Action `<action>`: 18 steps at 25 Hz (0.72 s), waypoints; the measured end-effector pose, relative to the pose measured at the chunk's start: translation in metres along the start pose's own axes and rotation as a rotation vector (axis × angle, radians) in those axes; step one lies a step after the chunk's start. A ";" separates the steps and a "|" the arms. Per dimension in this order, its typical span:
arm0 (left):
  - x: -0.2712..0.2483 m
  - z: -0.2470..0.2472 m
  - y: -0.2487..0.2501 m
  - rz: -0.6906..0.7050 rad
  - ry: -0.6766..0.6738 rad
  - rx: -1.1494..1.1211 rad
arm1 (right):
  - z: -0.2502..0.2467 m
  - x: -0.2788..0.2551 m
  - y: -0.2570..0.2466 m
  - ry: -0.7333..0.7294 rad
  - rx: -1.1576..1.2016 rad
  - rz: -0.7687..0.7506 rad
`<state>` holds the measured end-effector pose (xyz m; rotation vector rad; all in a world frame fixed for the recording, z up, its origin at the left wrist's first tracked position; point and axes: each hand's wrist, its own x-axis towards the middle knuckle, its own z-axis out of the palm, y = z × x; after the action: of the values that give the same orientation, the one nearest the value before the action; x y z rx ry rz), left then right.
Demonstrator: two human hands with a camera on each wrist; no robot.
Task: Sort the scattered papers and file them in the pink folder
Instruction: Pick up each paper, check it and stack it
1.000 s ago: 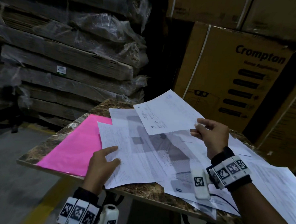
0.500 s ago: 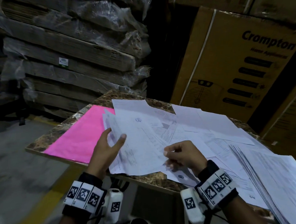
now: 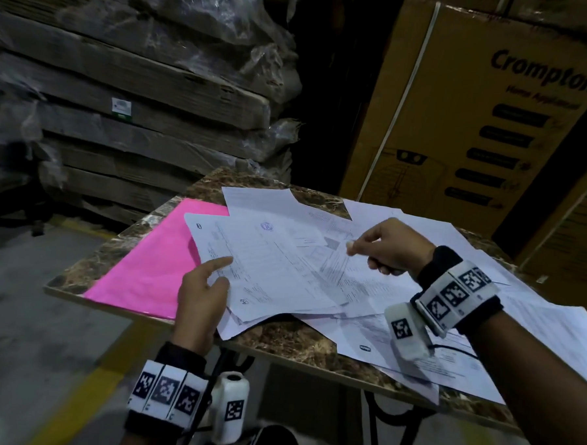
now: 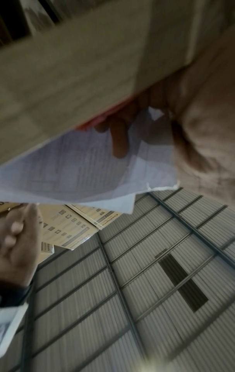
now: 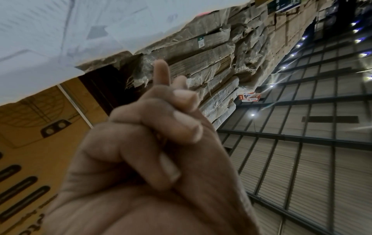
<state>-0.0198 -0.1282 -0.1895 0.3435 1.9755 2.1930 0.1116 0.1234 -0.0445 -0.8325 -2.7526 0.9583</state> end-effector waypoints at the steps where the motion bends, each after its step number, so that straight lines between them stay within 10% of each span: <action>1: 0.001 0.001 -0.002 -0.019 0.021 -0.017 | -0.003 0.007 -0.001 0.027 0.016 -0.011; 18: -0.008 0.006 0.009 0.028 0.103 0.165 | 0.066 0.137 -0.006 -0.071 -0.015 0.161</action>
<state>-0.0106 -0.1257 -0.1805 0.2869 2.2263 2.1082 -0.0248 0.1568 -0.1028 -1.0567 -2.7898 1.0140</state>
